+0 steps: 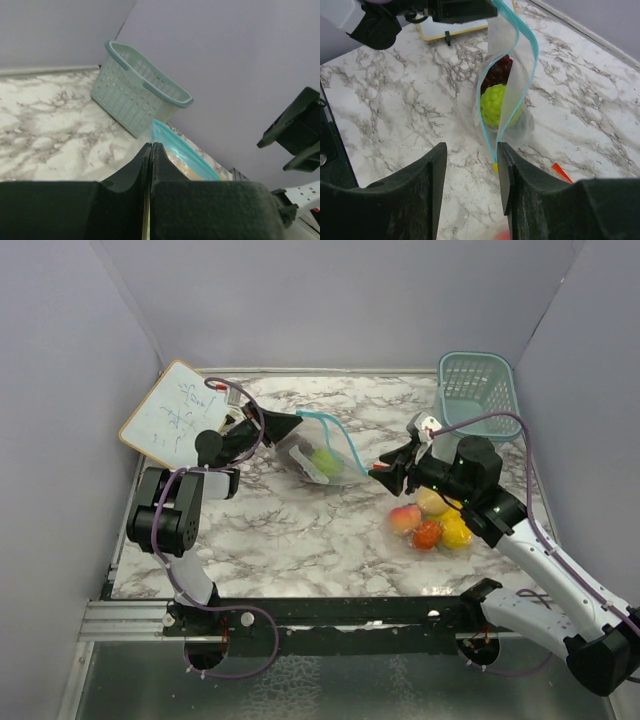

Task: Open the zip-top bag and remove the fake food
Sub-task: Unzip the zipper food storage bag at the center of the board, then pick up the fake fruit from the zipper food storage bag.

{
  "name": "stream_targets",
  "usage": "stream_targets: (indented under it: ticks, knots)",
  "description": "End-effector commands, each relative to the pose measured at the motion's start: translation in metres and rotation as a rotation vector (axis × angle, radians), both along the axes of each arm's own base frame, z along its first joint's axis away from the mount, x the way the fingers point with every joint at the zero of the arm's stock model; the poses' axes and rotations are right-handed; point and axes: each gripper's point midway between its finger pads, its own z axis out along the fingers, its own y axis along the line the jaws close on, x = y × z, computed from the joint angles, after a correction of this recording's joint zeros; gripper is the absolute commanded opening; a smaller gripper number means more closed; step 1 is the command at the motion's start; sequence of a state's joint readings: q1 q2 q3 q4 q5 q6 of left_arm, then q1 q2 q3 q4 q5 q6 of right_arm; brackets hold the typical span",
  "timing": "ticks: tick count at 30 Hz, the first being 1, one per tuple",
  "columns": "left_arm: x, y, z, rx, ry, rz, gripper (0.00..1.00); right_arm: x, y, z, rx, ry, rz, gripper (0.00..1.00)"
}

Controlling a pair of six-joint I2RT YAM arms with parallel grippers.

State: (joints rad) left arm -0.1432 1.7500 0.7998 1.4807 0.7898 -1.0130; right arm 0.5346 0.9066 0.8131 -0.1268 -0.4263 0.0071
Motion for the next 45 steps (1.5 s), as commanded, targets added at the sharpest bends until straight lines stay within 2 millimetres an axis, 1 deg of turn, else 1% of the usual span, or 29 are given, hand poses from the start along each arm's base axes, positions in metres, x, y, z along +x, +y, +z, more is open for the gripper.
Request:
stream_targets:
  ticks: [1, 3, 5, 6, 7, 11, 13, 16, 21, 24, 29, 32, 34, 36, 38, 41, 45]
  knots:
    - [-0.045, -0.018, 0.014, -0.018, -0.168, -0.142, 0.0, 0.019, 0.009, 0.018, 0.027, -0.028, -0.009, 0.44]
    - [-0.046, -0.021, 0.013, -0.017, -0.164, -0.156, 0.0, 0.023, 0.018, 0.013, 0.035, -0.005, 0.024, 0.32]
    - [-0.048, -0.022, 0.014, -0.015, -0.168, -0.164, 0.0, 0.025, 0.027, 0.012, 0.058, 0.015, 0.054, 0.1]
    - [-0.049, -0.022, 0.015, -0.014, -0.171, -0.168, 0.0, 0.027, 0.031, 0.01, 0.069, 0.027, 0.064, 0.03]
    - [-0.049, -0.023, 0.016, -0.014, -0.171, -0.17, 0.0, 0.028, 0.034, 0.009, 0.079, 0.034, 0.074, 0.02]
    - [-0.054, -0.023, 0.02, -0.019, -0.175, -0.175, 0.0, 0.038, 0.048, 0.006, 0.095, 0.07, 0.105, 0.02]
    - [-0.055, -0.024, 0.021, -0.025, -0.177, -0.171, 0.0, 0.043, 0.051, 0.0, 0.086, 0.085, 0.11, 0.02]
    - [-0.059, -0.03, 0.021, -0.028, -0.169, -0.193, 0.0, 0.052, 0.054, -0.011, 0.075, 0.106, 0.09, 0.02]
    - [-0.075, -0.045, 0.02, -0.015, -0.189, -0.239, 0.0, 0.061, 0.059, -0.029, 0.113, 0.188, 0.054, 0.02]
    - [-0.078, -0.047, 0.022, -0.016, -0.195, -0.251, 0.0, 0.065, 0.057, -0.04, 0.128, 0.215, 0.018, 0.02]
    - [-0.081, -0.047, 0.026, -0.014, -0.206, -0.263, 0.0, 0.078, 0.042, -0.06, 0.126, 0.247, -0.122, 0.02]
    - [-0.084, -0.048, 0.027, -0.013, -0.208, -0.268, 0.0, 0.082, 0.036, -0.069, 0.129, 0.257, -0.173, 0.02]
    - [-0.084, -0.049, 0.025, -0.011, -0.207, -0.269, 0.0, 0.082, 0.031, -0.065, 0.154, 0.252, -0.206, 0.02]
    - [-0.083, -0.049, 0.022, -0.007, -0.199, -0.272, 0.0, 0.077, 0.027, -0.052, 0.199, 0.222, -0.214, 0.02]
    - [-0.082, -0.049, 0.019, -0.005, -0.193, -0.271, 0.0, 0.073, 0.023, -0.045, 0.194, 0.211, -0.214, 0.02]
    - [-0.082, -0.05, 0.02, -0.007, -0.194, -0.27, 0.0, 0.077, 0.019, -0.048, 0.142, 0.242, -0.249, 0.02]
    - [-0.085, -0.052, 0.024, -0.006, -0.215, -0.271, 0.0, 0.077, 0.029, -0.06, 0.108, 0.265, -0.193, 0.09]
